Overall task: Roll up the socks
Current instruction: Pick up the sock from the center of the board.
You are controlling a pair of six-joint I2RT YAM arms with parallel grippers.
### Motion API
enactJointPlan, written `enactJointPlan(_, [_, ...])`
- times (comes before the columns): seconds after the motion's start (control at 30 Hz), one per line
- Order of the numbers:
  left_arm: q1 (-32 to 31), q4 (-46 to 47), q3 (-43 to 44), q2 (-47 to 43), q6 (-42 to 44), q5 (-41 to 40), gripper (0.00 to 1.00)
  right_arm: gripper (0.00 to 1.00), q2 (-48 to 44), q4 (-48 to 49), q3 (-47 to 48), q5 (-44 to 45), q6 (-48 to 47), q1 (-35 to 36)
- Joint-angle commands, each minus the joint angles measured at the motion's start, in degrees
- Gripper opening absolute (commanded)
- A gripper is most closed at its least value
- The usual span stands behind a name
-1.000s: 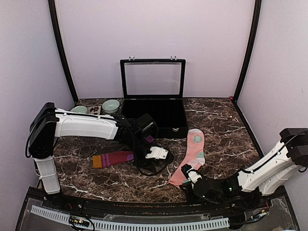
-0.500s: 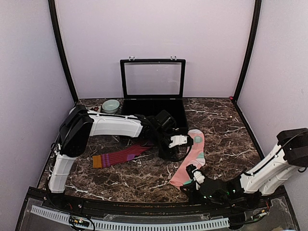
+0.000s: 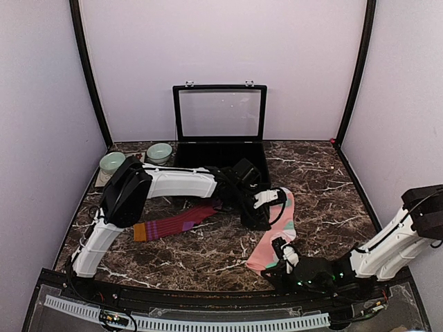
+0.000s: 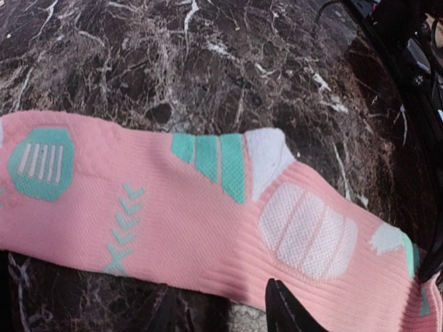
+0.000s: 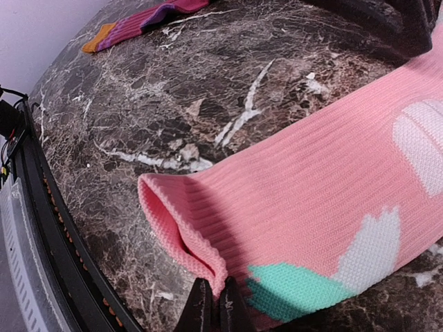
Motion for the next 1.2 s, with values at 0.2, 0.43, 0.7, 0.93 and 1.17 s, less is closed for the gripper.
enactJointPlan(0.2, [0.1,-2.6,7.2,4.2,-7.1,3.6,0.47,0.00,-4.0,-9.9,-2.1,-0.6,0.3,0.1])
enactJointPlan(0.43, [-0.3,-1.7,11.7,8.3,-8.6,-3.3,0.47,0.00,-2.9,-8.7,-2.1,-0.5,0.1,0.0])
enactJointPlan(0.7, [-0.6,-2.4,12.0,9.7,-6.6,1.9,0.27,0.00,0.6,-6.6,-1.0,-1.5,0.7,0.1])
enactJointPlan(0.93, [-0.7,-2.2,10.8,8.6,-6.4,7.2,0.00,0.00,0.3,-6.9,-1.3,-0.8,1.5,0.0])
enactJointPlan(1.17, [-0.6,2.2,9.5,3.3,-6.5,7.9,0.00,0.00,-1.2,-8.4,-1.7,0.2,2.0,0.0])
